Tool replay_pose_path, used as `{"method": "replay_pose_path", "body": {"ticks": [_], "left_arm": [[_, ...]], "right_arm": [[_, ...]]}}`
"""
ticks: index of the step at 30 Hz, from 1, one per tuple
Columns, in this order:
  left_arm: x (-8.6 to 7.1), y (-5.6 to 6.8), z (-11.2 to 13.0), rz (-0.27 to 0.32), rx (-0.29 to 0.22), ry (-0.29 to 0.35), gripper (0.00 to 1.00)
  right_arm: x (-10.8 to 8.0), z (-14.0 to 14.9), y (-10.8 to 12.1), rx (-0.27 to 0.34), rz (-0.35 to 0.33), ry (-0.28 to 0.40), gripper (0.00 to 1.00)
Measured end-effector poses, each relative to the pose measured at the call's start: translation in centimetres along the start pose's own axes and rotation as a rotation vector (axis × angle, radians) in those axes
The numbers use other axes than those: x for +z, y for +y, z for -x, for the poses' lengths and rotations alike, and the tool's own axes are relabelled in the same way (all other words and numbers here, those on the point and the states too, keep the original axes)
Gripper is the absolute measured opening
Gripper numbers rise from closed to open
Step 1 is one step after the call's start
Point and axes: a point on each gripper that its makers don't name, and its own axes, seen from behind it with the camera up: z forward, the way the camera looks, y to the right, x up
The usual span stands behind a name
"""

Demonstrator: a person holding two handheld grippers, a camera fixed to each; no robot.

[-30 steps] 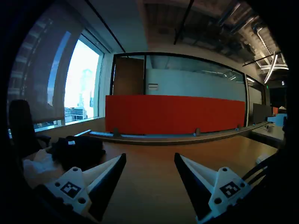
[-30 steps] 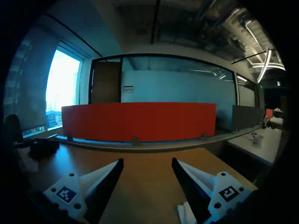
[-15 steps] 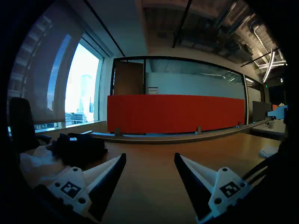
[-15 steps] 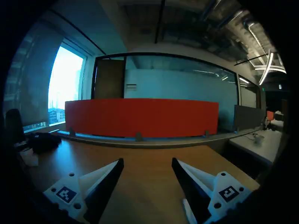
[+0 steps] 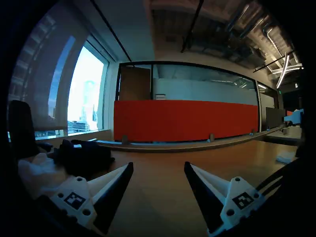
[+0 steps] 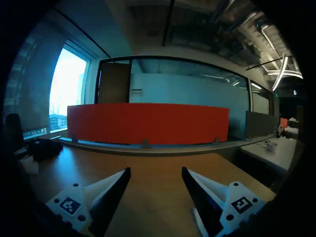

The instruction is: Fold towel

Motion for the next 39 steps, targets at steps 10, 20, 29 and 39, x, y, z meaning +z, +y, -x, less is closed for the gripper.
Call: {"method": "replay_pose_path", "body": {"ticks": [10,20,29,39], "left_arm": [[0.0,-0.5,1.3,-0.018,0.009,-0.015,0.95],[0.4,-0.5,2.0,-0.023,0.012,-0.043,0.95],[0.7,-0.4,2.0,-0.019,0.012,-0.047,0.95],[0.8,-0.5,2.1,-0.022,0.014,-0.051,0.96]], "right_arm": [[-0.2,-0.2,0.2,-0.001,-0.002,0.004,0.99],[-0.2,-0.2,-0.1,-0.006,-0.018,0.008,0.99],[-0.3,-0.3,0.1,-0.005,-0.021,0.012,1.0],[-0.2,-0.6,1.2,-0.005,-0.003,0.017,1.0]]}}
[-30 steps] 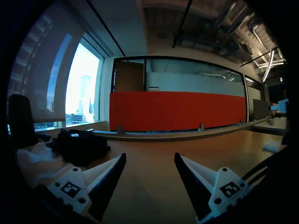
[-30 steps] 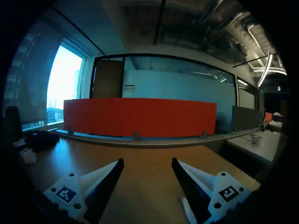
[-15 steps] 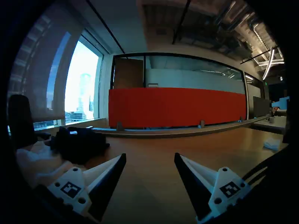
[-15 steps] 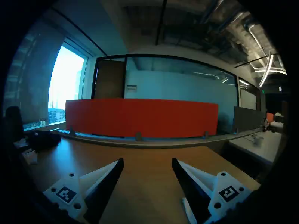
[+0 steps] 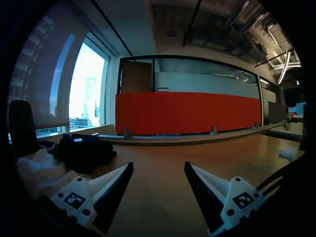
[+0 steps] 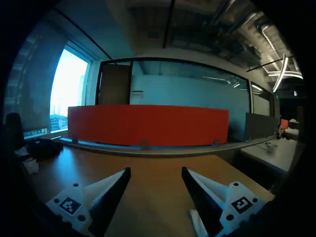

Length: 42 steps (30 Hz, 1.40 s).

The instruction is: Fold towel

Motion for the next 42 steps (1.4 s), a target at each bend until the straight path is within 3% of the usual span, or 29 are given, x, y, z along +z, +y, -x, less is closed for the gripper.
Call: {"method": "replay_pose_path", "body": {"ticks": [9,25,42], "left_arm": [[0.0,0.0,0.0,0.0,0.0,0.0,0.96],[0.0,0.0,0.0,0.0,0.0,0.0,0.96],[0.0,0.0,0.0,0.0,0.0,0.0,0.96]], "right_arm": [[0.2,0.4,1.1,0.032,0.025,0.027,0.99],[1.0,3.8,0.6,0.05,-0.021,0.078,0.99],[2.4,6.9,0.8,0.048,-0.034,0.068,0.99]]}}
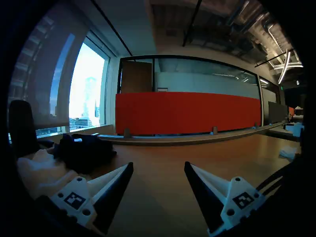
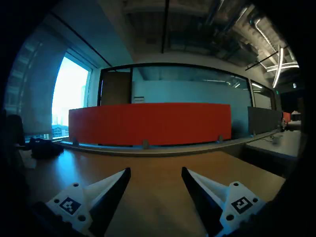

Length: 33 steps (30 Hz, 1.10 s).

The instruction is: Fold towel

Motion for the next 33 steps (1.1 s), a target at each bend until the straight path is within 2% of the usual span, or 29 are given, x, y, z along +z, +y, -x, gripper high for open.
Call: {"method": "replay_pose_path", "body": {"ticks": [12,18,26,33], "left_arm": [[0.0,0.0,0.0,0.0,0.0,0.0,0.96],[0.0,0.0,0.0,0.0,0.0,0.0,0.96],[0.0,0.0,0.0,0.0,0.0,0.0,0.96],[0.0,0.0,0.0,0.0,0.0,0.0,0.96]], "right_arm": [[0.1,1.9,0.6,0.003,-0.001,-0.02,1.0],[0.0,2.2,1.1,0.008,0.009,-0.019,1.0],[0.1,2.1,0.5,-0.02,0.009,-0.019,0.99],[0.1,1.9,0.4,-0.019,0.01,-0.02,1.0]]}}
